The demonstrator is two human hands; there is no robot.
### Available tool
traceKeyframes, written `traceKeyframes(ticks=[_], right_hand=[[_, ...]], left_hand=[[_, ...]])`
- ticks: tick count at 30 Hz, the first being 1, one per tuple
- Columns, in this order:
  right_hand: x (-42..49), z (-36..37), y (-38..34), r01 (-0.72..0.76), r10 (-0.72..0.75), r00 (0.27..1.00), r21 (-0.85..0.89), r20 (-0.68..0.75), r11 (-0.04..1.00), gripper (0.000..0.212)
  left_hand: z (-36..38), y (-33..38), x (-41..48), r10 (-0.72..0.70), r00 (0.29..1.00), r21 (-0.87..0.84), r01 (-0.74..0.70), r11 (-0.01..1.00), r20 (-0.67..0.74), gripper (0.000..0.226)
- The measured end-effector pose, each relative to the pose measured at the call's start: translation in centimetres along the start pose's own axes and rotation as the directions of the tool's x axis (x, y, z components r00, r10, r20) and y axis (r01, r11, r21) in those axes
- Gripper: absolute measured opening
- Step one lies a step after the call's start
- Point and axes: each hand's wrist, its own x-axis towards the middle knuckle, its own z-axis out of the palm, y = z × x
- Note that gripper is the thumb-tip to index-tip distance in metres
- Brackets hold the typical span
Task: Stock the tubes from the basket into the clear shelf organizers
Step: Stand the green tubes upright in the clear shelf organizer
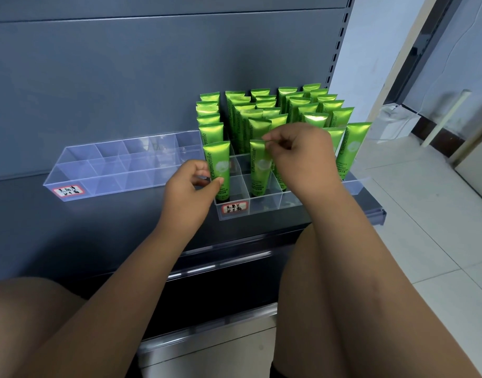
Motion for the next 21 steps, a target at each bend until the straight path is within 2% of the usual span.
traceKeyframes(ticks=[11, 21], right_hand=[[0.2, 1.0, -0.1, 0.088, -0.088, 0.996, -0.047, -0.016, 0.995, 0.025], [0.4, 1.1, -0.1, 0.082, -0.085, 0.995, -0.060, -0.045, 0.995, 0.026]], left_hand=[[-0.1, -0.4, 0.3, 0.031, 1.000, -0.010, -0.031, 0.999, 0.000, 0.019], [0.2, -0.3, 0.3, 0.008, 1.000, -0.044, -0.008, 0.999, -0.018, 0.024]])
